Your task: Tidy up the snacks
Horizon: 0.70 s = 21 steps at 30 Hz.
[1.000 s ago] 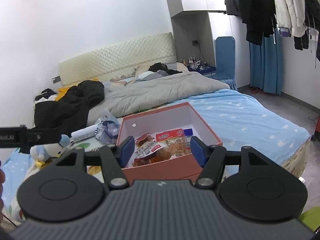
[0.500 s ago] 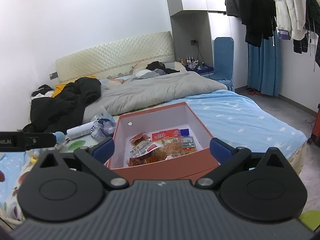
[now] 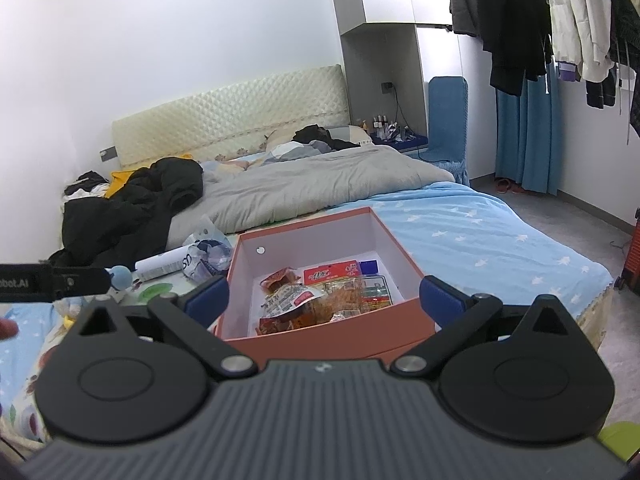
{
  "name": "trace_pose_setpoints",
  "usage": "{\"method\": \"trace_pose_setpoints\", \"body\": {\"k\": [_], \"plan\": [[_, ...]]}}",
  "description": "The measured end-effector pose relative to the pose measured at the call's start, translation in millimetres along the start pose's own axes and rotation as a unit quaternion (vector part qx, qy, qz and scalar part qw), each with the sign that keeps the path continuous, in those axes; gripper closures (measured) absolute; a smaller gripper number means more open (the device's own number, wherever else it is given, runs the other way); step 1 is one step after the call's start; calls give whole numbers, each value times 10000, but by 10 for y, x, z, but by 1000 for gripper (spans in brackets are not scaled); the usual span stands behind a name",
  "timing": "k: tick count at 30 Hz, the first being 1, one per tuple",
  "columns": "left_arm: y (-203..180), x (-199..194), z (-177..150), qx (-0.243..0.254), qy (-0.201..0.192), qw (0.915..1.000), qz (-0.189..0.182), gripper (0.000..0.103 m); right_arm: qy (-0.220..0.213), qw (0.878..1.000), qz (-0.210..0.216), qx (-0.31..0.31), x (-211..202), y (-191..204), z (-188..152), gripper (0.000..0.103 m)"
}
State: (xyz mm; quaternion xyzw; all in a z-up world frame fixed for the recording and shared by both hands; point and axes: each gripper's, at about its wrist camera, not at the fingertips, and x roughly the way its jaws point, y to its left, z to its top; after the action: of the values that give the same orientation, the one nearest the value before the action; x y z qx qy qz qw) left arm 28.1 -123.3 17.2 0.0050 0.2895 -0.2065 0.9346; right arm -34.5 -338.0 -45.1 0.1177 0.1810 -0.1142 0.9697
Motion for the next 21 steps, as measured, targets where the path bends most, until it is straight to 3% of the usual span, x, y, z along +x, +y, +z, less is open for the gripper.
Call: {"method": "trace_pose_setpoints", "body": {"k": [21], "plan": [[-15, -29, -75, 0, 21, 10000, 30, 5, -35, 10000, -51, 2, -27, 19, -8, 0]]}}
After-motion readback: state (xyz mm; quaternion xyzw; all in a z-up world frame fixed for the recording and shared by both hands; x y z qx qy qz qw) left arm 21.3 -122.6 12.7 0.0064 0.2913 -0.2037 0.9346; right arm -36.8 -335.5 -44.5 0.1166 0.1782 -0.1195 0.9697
